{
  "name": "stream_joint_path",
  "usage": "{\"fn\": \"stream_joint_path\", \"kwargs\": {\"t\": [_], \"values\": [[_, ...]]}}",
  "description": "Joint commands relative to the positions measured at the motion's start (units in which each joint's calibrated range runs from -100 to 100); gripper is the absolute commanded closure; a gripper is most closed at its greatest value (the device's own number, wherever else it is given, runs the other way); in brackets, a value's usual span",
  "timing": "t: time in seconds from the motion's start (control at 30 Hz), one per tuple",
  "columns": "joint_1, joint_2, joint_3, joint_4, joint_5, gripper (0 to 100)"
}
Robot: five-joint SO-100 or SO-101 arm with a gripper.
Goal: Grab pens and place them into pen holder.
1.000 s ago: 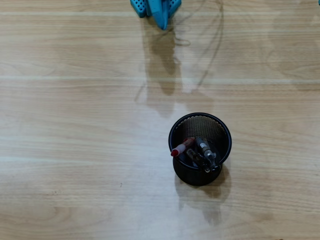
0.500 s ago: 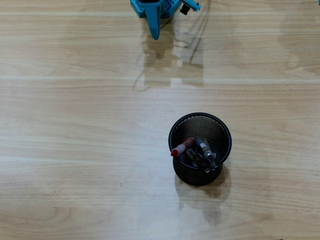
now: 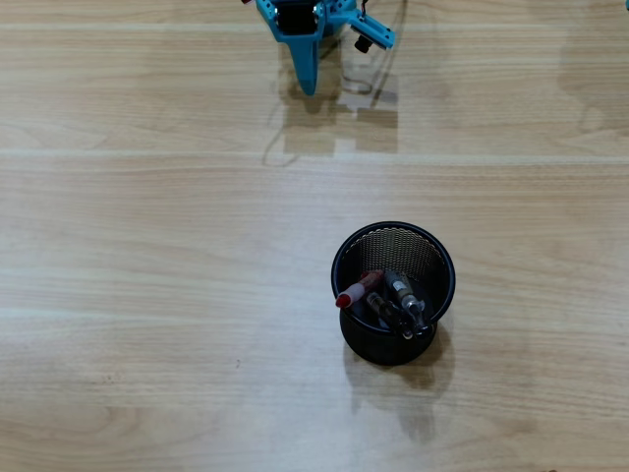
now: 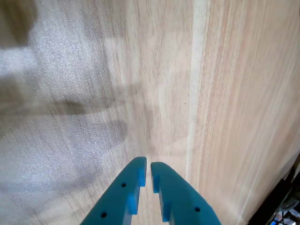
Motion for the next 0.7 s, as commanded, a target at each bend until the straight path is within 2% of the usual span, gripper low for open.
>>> {"fn": "stream_joint_path", "kwargs": {"t": [0.0, 0.67], "values": [[0.3, 0.4, 0.2, 0.6, 0.2, 98], [1.0, 0.6, 0.0, 0.6, 0.2, 98]]}}
